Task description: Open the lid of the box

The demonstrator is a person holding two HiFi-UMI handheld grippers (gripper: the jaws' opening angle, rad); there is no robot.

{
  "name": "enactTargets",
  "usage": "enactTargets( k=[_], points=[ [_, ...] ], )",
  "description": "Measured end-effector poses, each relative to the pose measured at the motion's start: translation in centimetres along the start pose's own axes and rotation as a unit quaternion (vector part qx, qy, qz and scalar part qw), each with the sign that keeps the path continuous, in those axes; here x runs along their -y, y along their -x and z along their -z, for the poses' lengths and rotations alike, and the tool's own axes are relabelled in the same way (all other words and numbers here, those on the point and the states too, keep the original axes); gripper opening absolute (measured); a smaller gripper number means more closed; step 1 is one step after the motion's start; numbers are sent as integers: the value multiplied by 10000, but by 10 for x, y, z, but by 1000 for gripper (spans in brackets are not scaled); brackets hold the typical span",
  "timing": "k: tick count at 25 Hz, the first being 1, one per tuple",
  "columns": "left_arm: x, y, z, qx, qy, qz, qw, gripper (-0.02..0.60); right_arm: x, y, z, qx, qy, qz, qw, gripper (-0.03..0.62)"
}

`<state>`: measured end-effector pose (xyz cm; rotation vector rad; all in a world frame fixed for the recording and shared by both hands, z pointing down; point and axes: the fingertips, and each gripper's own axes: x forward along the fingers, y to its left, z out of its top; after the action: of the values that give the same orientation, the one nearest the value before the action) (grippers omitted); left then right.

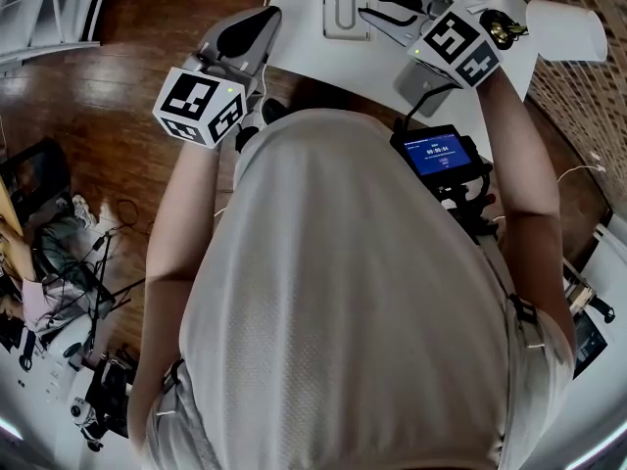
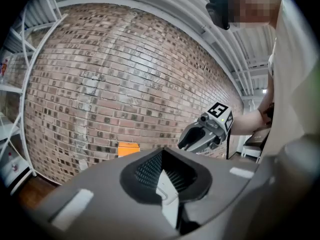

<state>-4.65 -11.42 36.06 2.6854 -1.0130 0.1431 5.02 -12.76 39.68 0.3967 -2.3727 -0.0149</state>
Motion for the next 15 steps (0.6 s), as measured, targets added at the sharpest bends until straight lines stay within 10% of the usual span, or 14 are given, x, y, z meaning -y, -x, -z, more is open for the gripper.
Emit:
enactTargets(
  k=[3,15],
  points=[
    [-1,6,-3,75,-21,-140,9999,0,-7,0,-38,669,191,57,9976,2],
    [5,14,1,114,-6,-202,9997,0,-35,2,-59,1095,403,-365,9925,0]
  ],
)
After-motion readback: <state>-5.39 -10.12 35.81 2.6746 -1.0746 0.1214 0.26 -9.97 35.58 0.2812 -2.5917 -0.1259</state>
